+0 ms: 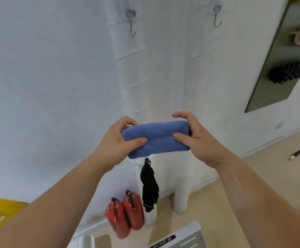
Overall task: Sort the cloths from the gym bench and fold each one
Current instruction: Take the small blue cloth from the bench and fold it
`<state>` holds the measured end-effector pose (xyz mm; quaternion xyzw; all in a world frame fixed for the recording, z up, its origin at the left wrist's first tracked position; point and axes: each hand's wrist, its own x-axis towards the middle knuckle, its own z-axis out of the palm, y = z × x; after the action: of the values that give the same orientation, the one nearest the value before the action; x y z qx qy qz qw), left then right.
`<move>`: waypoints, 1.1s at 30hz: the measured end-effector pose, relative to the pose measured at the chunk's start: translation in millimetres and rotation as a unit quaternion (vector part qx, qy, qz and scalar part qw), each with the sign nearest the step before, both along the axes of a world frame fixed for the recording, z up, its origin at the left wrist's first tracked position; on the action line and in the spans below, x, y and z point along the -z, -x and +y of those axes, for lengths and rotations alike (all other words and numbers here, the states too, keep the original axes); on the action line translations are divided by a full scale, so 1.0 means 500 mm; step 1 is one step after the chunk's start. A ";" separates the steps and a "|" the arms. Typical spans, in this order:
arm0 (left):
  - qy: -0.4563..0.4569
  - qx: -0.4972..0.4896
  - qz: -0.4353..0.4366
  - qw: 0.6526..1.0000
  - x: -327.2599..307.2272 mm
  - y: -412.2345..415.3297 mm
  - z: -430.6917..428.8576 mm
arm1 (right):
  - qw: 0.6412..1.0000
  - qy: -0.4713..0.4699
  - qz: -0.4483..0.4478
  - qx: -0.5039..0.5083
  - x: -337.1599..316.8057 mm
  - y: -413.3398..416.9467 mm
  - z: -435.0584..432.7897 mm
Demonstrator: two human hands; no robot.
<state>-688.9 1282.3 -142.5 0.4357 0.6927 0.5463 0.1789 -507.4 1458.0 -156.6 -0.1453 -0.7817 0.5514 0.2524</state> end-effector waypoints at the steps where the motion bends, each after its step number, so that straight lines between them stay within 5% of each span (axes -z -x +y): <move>1: -0.017 -0.005 -0.022 1.000 -0.010 0.012 0.003 | 1.000 0.001 0.007 0.007 -0.012 0.021 0.000; 4: -0.067 -0.023 -0.020 0.997 -0.032 0.052 0.016 | 0.998 -0.029 0.040 0.041 -0.045 0.086 0.000; 8: -0.120 -0.055 0.085 0.988 -0.060 0.094 0.051 | 0.989 -0.048 0.111 0.087 -0.089 0.166 0.005; 13: -0.140 -0.019 0.059 0.988 -0.123 0.152 0.091 | 0.984 0.007 0.155 0.092 -0.148 0.218 0.038; 17: -0.127 -0.009 0.080 0.989 -0.161 0.191 0.119 | 0.985 -0.040 0.151 0.067 -0.169 0.235 0.075; 23: -0.079 -0.017 0.152 0.985 -0.136 0.205 0.206 | 0.980 -0.155 0.079 0.094 -0.163 0.248 0.172; 33: -0.042 0.047 0.085 0.994 0.064 0.160 0.352 | 0.982 -0.105 -0.033 0.152 0.016 0.176 0.282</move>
<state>-769.0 1458.3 -174.3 0.5197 0.6606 0.5269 0.1262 -595.4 1598.9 -164.4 -0.2532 -0.8122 0.4165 0.3206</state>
